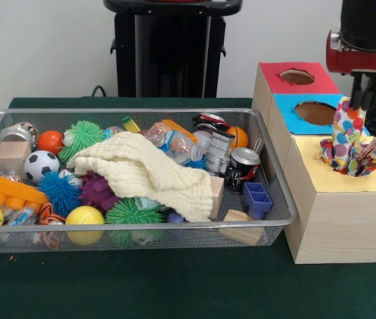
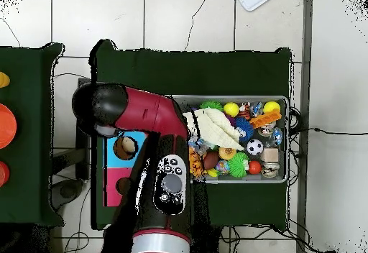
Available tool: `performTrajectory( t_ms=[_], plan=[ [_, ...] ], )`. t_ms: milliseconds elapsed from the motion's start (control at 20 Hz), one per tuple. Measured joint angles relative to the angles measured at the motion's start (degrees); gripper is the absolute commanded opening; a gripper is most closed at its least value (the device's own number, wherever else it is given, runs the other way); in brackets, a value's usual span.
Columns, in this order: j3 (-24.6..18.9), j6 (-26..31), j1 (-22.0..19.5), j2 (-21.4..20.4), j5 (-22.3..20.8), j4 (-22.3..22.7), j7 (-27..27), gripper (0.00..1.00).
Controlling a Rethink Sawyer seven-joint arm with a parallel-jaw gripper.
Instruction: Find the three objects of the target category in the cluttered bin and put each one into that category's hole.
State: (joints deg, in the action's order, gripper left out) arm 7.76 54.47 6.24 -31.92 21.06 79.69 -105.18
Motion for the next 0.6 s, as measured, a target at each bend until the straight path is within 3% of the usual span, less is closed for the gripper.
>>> performTrajectory(
  t_ms=[600],
  plan=[
    [0.33,0.0,-0.99,0.17,-1.6,0.21,0.0,0.0]
  ],
)
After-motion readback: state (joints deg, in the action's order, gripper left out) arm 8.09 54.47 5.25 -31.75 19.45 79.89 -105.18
